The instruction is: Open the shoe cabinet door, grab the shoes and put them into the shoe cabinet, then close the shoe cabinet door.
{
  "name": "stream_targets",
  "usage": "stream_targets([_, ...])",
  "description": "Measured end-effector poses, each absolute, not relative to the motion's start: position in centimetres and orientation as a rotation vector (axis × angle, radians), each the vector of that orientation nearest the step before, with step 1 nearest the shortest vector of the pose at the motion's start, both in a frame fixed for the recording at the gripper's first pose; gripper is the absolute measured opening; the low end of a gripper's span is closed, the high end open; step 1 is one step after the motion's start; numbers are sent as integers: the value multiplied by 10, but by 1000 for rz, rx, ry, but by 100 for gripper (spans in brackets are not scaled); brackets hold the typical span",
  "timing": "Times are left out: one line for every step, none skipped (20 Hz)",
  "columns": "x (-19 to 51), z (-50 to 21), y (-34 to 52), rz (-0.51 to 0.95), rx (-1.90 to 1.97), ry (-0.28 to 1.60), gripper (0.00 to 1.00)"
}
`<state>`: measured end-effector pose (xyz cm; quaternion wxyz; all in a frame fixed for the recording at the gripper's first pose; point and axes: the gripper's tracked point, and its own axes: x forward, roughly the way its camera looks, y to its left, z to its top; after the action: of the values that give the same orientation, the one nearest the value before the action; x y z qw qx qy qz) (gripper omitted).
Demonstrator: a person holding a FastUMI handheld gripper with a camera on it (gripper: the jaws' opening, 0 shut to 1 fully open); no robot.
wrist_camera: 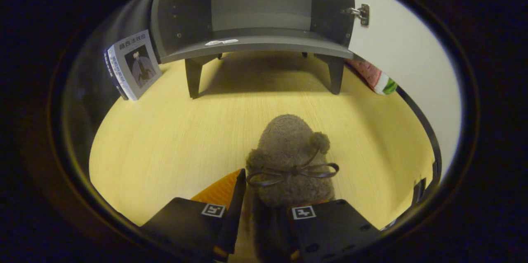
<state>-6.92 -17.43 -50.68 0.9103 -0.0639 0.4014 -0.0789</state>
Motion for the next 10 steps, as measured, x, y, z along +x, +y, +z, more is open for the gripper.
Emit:
stream_targets([-68,-506,-172,-167,-128,823,30])
stream_targets([-69,-509,-171,-165,-127,829,23])
stream_targets([-69,-509,-172,-163,-137,828,24])
stream_targets([-69,-509,-172,-161,-146,825,25])
stream_targets([-73,-507,-171,-163,-149,816,24])
stream_targets([-67,-507,-172,-166,-160,810,20])
stream_targets([-69,-511,-170,-160,-163,816,15])
stream_targets([-71,-505,-170,-160,-162,813,16])
stream_targets([-71,-507,-170,-158,-157,815,16])
stream_targets([-71,-508,-170,-156,-150,818,16])
